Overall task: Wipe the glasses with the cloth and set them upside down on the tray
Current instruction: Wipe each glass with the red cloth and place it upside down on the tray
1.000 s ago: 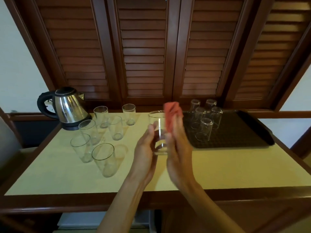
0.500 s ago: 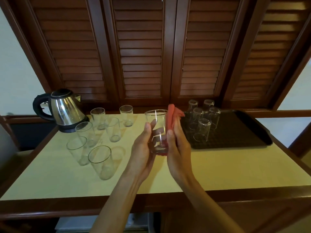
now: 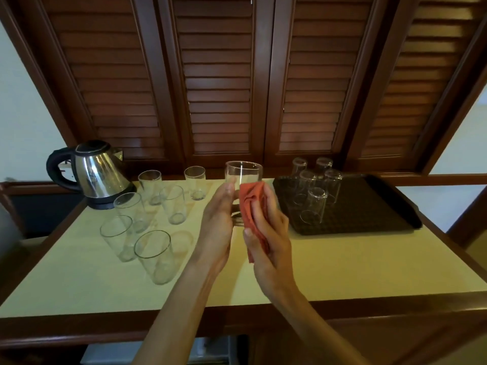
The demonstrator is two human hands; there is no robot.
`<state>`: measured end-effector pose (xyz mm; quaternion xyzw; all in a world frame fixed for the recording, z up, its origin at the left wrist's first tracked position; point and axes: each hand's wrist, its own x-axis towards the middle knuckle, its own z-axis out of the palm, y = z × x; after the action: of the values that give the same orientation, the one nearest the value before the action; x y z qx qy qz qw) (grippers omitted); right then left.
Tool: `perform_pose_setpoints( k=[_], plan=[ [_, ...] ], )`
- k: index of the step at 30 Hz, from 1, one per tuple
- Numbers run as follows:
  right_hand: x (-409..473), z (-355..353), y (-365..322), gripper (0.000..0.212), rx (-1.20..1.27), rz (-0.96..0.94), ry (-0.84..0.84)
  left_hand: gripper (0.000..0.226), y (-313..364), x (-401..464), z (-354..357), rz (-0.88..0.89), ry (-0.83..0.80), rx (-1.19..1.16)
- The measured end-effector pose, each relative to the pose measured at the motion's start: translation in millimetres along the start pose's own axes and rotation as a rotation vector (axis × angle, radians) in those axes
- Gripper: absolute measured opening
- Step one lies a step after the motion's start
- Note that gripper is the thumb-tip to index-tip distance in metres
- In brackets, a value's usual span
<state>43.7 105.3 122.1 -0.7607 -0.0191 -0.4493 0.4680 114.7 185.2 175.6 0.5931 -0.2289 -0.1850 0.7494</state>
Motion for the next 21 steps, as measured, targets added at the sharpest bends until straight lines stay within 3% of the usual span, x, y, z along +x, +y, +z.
perform_pose_setpoints(
  k=[3,6,8,12,18,21],
  plan=[
    [30,-10,-8,0.054,0.157,0.174,0.085,0.038,-8,-14,11,-0.074,-0.018,0.005],
    [19,-4,-22,0.053,0.136,0.086,0.0,0.06,-2,-12,9,-0.067,-0.02,-0.006],
    [1,4,-22,0.055,0.06,-0.02,-0.051,0.059,6,-7,7,-0.012,0.006,-0.022],
    [41,-10,-16,0.054,0.281,0.192,0.047,0.043,-9,-17,14,-0.024,-0.04,0.036],
    [3,-1,-12,0.058,0.158,0.172,-0.074,0.049,-7,-2,7,0.015,0.047,-0.061],
    [37,-13,-10,0.057,0.224,0.259,0.048,0.06,-15,-13,12,-0.082,-0.048,-0.042]
  ],
)
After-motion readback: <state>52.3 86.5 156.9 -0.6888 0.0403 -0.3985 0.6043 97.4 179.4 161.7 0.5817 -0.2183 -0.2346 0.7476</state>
